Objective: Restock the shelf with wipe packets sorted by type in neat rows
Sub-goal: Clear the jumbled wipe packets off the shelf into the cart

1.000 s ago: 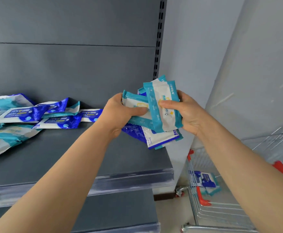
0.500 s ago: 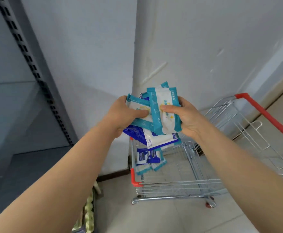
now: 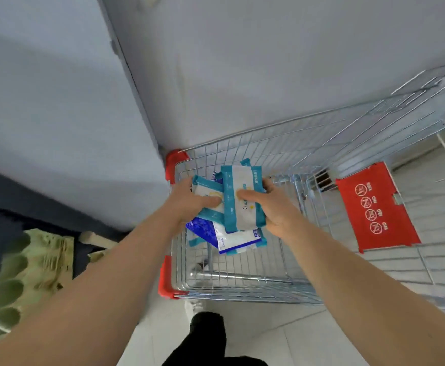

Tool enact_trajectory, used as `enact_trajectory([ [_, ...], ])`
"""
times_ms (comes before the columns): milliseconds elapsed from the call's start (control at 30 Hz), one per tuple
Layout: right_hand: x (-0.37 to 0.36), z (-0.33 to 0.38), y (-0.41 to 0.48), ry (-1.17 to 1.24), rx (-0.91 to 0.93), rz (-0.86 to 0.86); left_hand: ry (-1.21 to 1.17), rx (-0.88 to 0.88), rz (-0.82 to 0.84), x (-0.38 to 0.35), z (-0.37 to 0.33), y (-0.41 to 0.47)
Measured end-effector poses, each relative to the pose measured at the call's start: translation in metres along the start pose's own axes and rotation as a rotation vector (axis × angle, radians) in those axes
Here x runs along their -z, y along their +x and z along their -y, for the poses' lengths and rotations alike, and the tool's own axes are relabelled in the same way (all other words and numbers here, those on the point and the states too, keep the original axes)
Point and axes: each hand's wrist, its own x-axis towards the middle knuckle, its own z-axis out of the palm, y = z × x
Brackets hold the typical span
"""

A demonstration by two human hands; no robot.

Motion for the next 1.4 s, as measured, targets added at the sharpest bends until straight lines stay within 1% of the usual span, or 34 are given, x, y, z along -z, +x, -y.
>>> enact_trajectory([
  [167, 0.019, -0.064, 0.089, -0.053, -0.110, -0.010, -0.005, 0.079, -0.061, -0.014, 0.062, 0.075],
  [300, 0.030, -0.110, 0.147, -0.187, -0.106, -0.046, 0.016, 0.166, -0.157, -0.024, 0.112, 0.123],
  [433, 0.041, -0.148, 0.186, -0.386, -0.083, -0.060, 0.190, 0.175, -0.255, -0.036, 0.148, 0.157],
  [533, 0.050, -0.164, 0.200, -0.642, -0.006, -0.106, 0.327, 0.186, -0.286, -0.041, 0.168, 0.170],
  [633, 0.056, -0.162, 0.201, -0.887, 0.067, -0.133, 0.546, 0.143, -0.349, -0.043, 0.171, 0.171],
  [733, 0.053, -0.144, 0.188, -1.071, 0.164, -0.103, 0.719, 0.075, -0.387, -0.043, 0.157, 0.157],
  [833, 0.044, -0.115, 0.165, -1.154, 0.252, -0.001, 0.910, 0.030, -0.391, -0.043, 0.130, 0.133],
  [933, 0.027, -0.074, 0.133, -1.282, 0.510, 0.100, 1.127, -0.036, -0.416, -0.042, 0.090, 0.095],
  [1000, 0.012, -0.041, 0.107, -1.348, 0.652, 0.144, 1.197, -0.077, -0.458, -0.037, 0.059, 0.063],
  [1167, -0.028, 0.039, 0.026, -1.437, 0.961, 0.195, 1.220, -0.165, -0.625, -0.014, -0.013, -0.034],
  [1267, -0.057, 0.079, -0.027, -1.465, 1.145, 0.261, 1.210, -0.225, -0.771, 0.005, -0.046, -0.101],
  [1400, -0.102, 0.121, -0.097, -1.468, 1.332, 0.348, 1.128, -0.293, -0.978, 0.029, -0.076, -0.192],
])
